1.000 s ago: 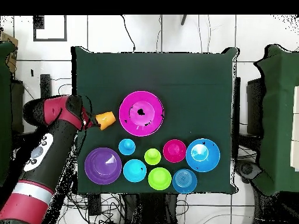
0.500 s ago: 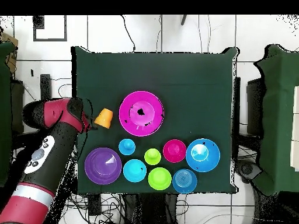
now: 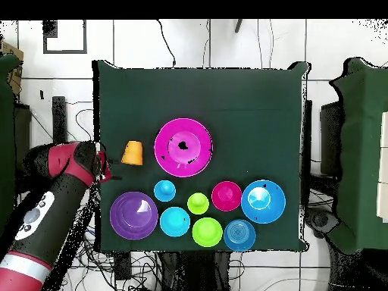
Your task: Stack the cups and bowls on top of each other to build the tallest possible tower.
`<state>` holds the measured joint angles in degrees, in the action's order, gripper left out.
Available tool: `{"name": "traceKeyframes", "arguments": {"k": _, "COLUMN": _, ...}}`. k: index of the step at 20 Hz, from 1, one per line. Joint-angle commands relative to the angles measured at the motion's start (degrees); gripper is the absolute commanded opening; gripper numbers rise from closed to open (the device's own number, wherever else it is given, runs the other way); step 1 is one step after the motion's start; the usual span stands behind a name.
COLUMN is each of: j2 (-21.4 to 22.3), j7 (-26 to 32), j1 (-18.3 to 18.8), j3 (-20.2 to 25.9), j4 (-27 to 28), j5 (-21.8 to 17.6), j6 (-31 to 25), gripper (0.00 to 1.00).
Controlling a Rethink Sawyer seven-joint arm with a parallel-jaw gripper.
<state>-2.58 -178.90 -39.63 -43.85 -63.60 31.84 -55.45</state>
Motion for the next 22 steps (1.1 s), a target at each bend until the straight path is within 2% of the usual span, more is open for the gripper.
{"name": "traceKeyframes", "arguments": {"k": 1, "j2": -9.18, "j7": -31.45, "j1": -3.1, "j3": -0.8, "j4": -2.69, "j5": 5.31, "j6": 9.65, "gripper": 1.0}}
{"name": "traceKeyframes", "arguments": {"k": 3, "j2": -10.15, "j7": -32.88, "j1": -3.77, "j3": -1.32, "j4": -3.2, "j5": 5.36, "j6": 12.8, "gripper": 1.0}}
{"name": "traceKeyframes", "arguments": {"k": 6, "j2": -8.97, "j7": -31.75, "j1": -3.78, "j3": 0.07, "j4": -4.83, "j5": 4.58, "j6": 14.94, "gripper": 1.0}}
{"name": "traceKeyframes", "arguments": {"k": 12, "j2": -9.15, "j7": -32.4, "j1": -3.54, "j3": 1.22, "j4": -3.18, "j5": 3.11, "j6": 19.26, "gripper": 1.0}}
{"name": "traceKeyframes", "arguments": {"k": 17, "j2": -5.49, "j7": -28.59, "j1": -3.46, "j3": 2.77, "j4": -5.52, "j5": 2.27, "j6": 19.27, "gripper": 1.0}}
{"name": "traceKeyframes", "arguments": {"k": 22, "j2": -4.95, "j7": -27.78, "j1": -2.84, "j3": 2.87, "j4": -4.52, "j5": 2.28, "j6": 18.31, "gripper": 1.0}}
